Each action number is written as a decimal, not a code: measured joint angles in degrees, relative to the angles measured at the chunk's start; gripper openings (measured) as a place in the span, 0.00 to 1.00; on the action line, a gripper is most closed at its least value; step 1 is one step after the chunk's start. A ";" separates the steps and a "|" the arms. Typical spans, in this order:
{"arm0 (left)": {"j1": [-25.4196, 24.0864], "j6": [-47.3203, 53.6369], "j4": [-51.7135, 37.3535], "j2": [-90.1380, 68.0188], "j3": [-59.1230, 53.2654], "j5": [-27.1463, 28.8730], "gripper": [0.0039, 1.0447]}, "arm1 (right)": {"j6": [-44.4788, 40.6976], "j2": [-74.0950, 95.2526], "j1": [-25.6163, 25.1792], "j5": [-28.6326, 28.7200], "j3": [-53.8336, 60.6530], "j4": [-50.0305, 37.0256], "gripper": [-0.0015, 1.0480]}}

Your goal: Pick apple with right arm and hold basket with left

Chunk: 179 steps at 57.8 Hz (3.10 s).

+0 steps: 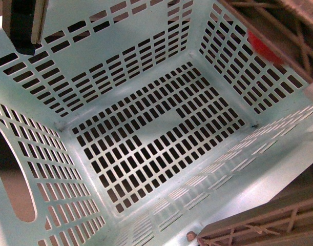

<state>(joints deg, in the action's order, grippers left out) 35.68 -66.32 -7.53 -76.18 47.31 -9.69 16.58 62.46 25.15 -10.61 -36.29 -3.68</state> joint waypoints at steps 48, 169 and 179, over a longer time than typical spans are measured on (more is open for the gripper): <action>-0.04 -0.11 0.00 0.00 0.07 -0.48 0.07 | -15.76 -28.92 -24.96 10.51 26.23 -19.12 0.17; -0.04 0.04 0.00 0.00 0.07 0.07 0.07 | -16.39 -62.10 -25.03 10.51 35.10 3.61 0.93; 1.27 -1.14 11.76 -0.94 4.92 16.11 0.07 | -16.41 -62.10 -25.03 10.64 35.10 3.61 0.91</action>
<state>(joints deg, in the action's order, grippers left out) 36.95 -67.46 4.23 -77.12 52.23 6.42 0.16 0.36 0.12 0.03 -1.19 -0.08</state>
